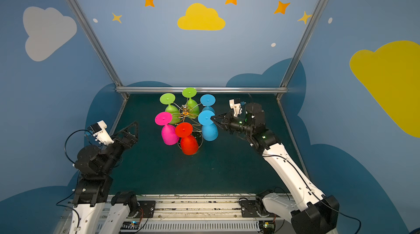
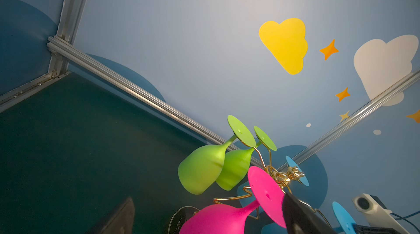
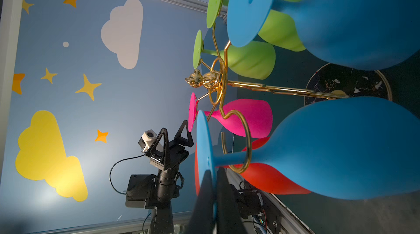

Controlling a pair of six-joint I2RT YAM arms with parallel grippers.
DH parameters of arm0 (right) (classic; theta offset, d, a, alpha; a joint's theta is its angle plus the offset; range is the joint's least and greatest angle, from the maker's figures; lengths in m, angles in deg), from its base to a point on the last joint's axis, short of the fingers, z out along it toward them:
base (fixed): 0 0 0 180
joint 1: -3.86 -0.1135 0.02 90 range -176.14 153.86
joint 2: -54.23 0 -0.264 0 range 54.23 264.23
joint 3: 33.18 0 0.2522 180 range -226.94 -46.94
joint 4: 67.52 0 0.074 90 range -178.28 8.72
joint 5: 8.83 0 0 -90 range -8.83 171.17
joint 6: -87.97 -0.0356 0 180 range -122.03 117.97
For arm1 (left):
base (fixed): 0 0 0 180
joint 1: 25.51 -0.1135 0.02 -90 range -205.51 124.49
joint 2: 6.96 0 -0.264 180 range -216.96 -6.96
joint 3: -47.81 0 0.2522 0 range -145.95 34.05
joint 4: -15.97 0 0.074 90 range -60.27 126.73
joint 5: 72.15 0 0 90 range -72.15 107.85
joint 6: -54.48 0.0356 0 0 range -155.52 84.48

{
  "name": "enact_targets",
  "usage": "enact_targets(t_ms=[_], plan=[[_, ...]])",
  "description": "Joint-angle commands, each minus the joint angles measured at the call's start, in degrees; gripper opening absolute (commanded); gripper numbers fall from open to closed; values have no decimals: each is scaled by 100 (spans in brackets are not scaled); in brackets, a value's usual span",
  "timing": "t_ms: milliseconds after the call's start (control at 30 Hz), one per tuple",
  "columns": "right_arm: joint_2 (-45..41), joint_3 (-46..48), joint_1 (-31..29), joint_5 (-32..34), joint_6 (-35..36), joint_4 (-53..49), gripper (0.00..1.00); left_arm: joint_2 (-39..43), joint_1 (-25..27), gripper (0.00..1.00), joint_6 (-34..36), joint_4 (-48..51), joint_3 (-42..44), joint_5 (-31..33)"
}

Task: Take the wine glass off the wine glass rack
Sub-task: 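Close the right gripper on the foot of the nearer blue glass, then pull the blue glass off the rack with the right gripper and lift it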

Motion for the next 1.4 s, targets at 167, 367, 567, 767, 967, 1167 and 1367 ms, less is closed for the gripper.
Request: enact_targets(t_ms=[167, 367, 567, 767, 967, 1167, 1367], plan=[[155, -454, -166, 295, 96, 90, 0, 159, -15, 100, 14, 141, -127, 56], [342, -646, -252, 422, 215, 40, 0, 222, -13, 100, 20, 172, -132, 82], [517, -742, -346, 598, 272, 77, 0, 258, -10, 100, 24, 189, -140, 83], [728, -872, -457, 694, 281, 155, 0, 289, -11, 100, 26, 198, -140, 91], [886, -1025, -590, 768, 367, 99, 0, 344, -15, 100, 47, 224, -140, 105], [1008, -1070, -713, 844, 425, 39, 0, 378, -13, 100, 48, 228, -121, 116], [1035, -1094, -825, 889, 507, -82, 0, 426, -13, 100, 45, 238, -107, 132]])
